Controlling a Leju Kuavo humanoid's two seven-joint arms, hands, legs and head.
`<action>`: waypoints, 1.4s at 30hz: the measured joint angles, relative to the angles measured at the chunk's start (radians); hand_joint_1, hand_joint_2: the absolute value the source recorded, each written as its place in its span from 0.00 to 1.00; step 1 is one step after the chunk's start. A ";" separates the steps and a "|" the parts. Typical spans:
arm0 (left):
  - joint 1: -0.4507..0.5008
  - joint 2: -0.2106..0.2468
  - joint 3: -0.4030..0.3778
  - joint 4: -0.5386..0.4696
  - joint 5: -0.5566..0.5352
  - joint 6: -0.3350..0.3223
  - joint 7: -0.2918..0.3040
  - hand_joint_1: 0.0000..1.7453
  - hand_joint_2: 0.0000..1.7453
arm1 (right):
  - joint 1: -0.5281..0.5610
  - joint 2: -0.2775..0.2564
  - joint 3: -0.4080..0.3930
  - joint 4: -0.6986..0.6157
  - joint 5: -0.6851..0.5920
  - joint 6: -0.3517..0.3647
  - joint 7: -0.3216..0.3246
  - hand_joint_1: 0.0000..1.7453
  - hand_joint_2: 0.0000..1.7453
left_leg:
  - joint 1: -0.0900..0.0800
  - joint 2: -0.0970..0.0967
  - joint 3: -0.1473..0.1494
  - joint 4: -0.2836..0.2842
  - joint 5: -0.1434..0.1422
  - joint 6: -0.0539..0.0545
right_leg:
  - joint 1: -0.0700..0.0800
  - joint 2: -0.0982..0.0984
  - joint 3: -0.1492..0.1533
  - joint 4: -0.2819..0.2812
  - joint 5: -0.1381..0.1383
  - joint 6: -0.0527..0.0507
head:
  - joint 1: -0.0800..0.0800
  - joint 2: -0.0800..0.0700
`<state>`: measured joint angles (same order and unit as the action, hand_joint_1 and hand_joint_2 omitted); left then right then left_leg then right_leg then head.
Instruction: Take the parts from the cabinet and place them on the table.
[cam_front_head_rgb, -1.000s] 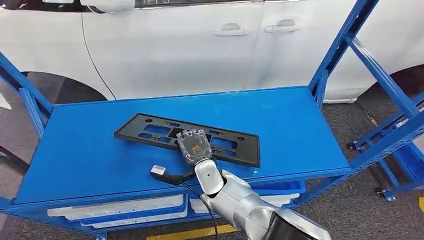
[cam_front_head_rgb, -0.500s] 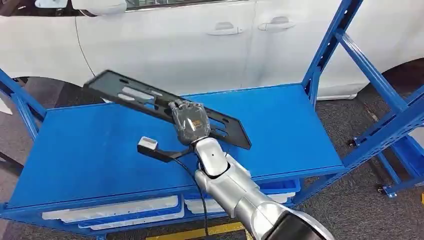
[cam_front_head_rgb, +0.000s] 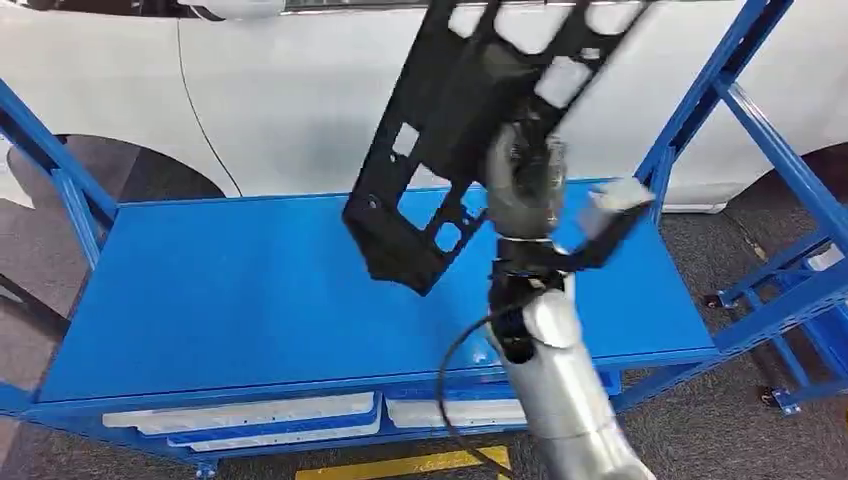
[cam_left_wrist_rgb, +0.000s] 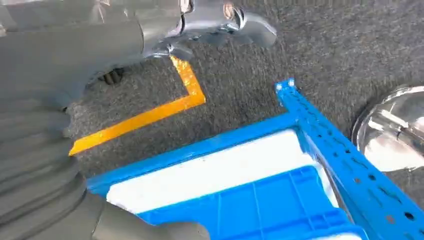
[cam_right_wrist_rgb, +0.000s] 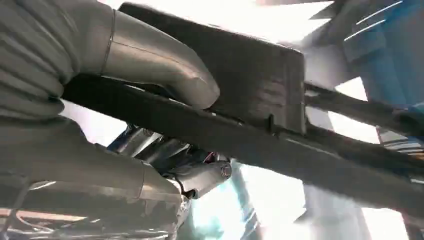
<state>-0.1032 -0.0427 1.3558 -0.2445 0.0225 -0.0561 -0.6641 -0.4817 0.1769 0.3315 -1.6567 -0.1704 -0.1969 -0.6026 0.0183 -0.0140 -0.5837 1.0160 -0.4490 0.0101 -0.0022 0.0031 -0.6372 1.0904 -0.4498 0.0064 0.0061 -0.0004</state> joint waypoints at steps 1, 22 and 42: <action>0.000 -0.005 0.001 0.000 0.000 0.000 0.001 0.00 1.00 | 0.025 -0.019 -0.006 -0.076 -0.017 0.065 -0.023 1.00 1.00 | -0.001 0.002 0.000 -0.001 -0.002 -0.003 | 0.006 -0.001 0.028 -0.068 0.012 -0.010 | -0.001 0.000; -0.005 -0.007 0.010 0.000 0.000 0.094 0.057 0.00 1.00 | 0.241 -0.123 0.099 -0.340 -0.212 0.510 -0.022 1.00 1.00 | -0.005 0.014 0.024 -0.014 0.002 0.002 | 0.005 0.002 0.037 -0.066 -0.002 0.005 | -0.002 0.000; 0.000 -0.001 0.023 0.000 0.000 0.160 0.144 0.00 1.00 | 0.214 -0.198 0.227 -0.245 -0.200 0.467 0.028 1.00 1.00 | -0.002 0.015 -0.138 0.295 -0.143 -0.052 | -0.001 -0.005 0.067 -0.099 0.010 -0.034 | -0.001 0.000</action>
<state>-0.1036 -0.0435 1.3790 -0.2449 0.0225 0.1042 -0.5203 -0.2673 -0.0214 0.5585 -1.9016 -0.3704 0.2704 -0.5745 0.0163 0.0009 -0.7219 1.3109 -0.5924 -0.0416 -0.0031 -0.0018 -0.5705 0.9909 -0.4394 -0.0279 0.0053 -0.0004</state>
